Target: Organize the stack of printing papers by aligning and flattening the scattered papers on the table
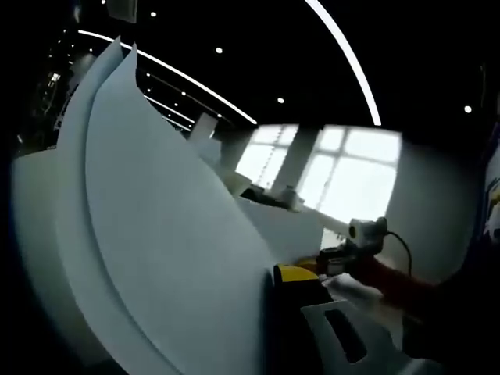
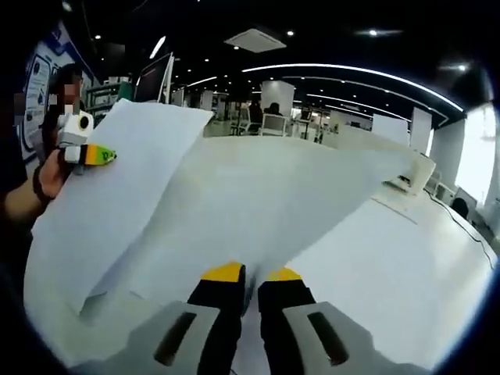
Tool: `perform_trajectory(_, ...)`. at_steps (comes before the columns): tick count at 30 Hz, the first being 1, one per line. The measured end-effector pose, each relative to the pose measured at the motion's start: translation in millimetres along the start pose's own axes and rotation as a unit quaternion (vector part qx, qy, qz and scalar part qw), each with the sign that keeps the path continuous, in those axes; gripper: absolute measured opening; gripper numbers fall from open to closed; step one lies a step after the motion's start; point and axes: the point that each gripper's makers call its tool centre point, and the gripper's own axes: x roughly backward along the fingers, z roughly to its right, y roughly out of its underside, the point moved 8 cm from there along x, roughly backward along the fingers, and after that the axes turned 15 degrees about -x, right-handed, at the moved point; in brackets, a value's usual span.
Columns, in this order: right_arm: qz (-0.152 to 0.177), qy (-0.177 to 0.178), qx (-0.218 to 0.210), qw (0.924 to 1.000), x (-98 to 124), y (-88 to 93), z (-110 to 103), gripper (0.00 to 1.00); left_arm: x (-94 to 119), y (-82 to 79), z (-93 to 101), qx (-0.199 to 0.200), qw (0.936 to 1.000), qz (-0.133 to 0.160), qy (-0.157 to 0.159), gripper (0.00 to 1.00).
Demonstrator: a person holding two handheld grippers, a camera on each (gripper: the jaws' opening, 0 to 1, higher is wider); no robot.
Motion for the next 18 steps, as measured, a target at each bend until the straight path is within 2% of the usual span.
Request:
perform_trajectory(5,0.0,0.001,0.0,1.0,0.5,-0.2,-0.1,0.0,-0.1,0.0,0.3,0.002,1.0,0.0,0.0,0.12)
perform_trajectory(11,0.011,-0.01,-0.038,0.9992,3.0,-3.9,-0.7,0.0,-0.2,0.0,0.8,0.002,1.0,0.0,0.0,0.12)
perform_trajectory(18,0.016,-0.012,-0.042,0.9989,3.5,-5.2,-2.0,0.0,-0.4,0.3,0.2,0.003,1.0,-0.001,0.0,0.12)
